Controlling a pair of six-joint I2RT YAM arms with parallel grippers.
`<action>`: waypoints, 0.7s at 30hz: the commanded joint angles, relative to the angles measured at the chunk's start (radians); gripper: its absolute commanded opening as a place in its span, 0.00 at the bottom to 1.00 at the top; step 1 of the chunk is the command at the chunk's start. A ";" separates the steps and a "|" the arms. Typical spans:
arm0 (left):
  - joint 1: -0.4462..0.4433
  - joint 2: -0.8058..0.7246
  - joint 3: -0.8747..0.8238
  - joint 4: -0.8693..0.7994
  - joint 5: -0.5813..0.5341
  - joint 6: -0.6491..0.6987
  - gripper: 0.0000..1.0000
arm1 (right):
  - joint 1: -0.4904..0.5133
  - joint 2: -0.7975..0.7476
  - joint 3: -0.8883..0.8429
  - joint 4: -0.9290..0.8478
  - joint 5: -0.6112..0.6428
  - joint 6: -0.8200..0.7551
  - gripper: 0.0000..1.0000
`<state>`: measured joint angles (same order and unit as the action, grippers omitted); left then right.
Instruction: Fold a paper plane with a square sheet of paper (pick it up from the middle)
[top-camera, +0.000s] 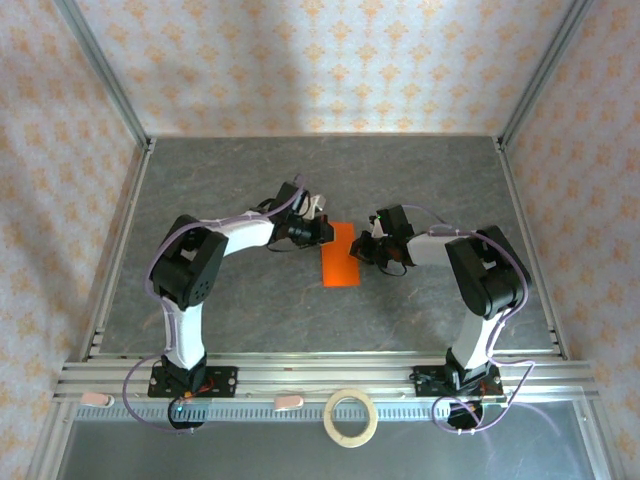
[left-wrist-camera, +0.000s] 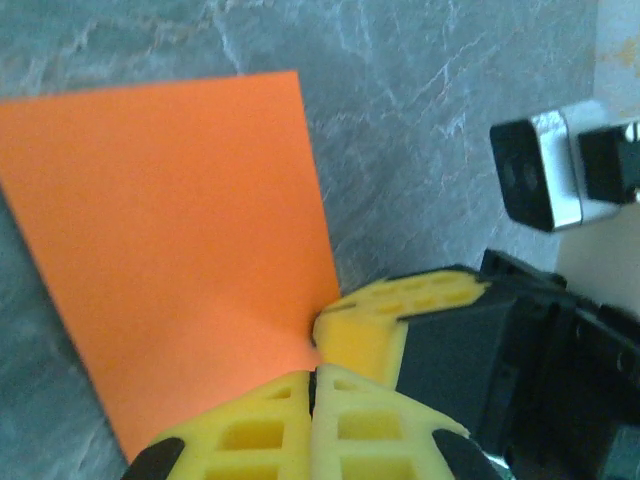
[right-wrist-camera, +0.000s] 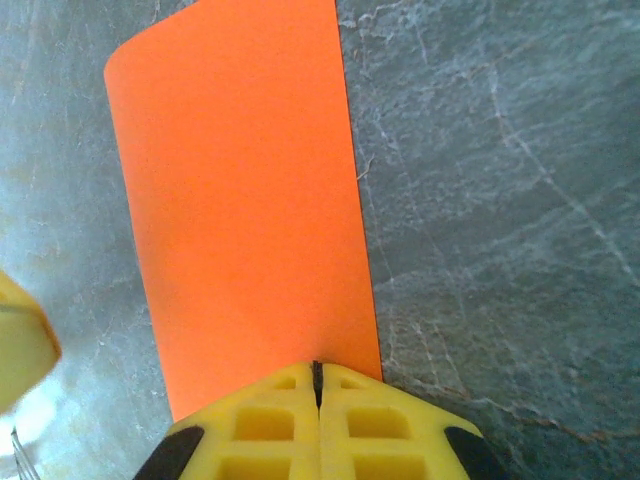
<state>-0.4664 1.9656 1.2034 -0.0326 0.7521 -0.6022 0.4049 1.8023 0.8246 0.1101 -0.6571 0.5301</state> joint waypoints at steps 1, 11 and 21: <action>0.006 0.069 0.028 -0.031 -0.007 0.009 0.00 | -0.007 0.078 -0.065 -0.215 0.143 -0.017 0.00; 0.023 0.109 0.028 -0.118 -0.066 0.057 0.00 | -0.007 0.074 -0.074 -0.217 0.154 -0.021 0.00; 0.055 0.086 0.133 -0.071 0.076 0.037 0.00 | -0.007 0.082 -0.059 -0.229 0.157 -0.029 0.00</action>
<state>-0.4309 2.0613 1.2903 -0.1078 0.7815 -0.5499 0.4049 1.8015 0.8227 0.1127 -0.6579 0.5266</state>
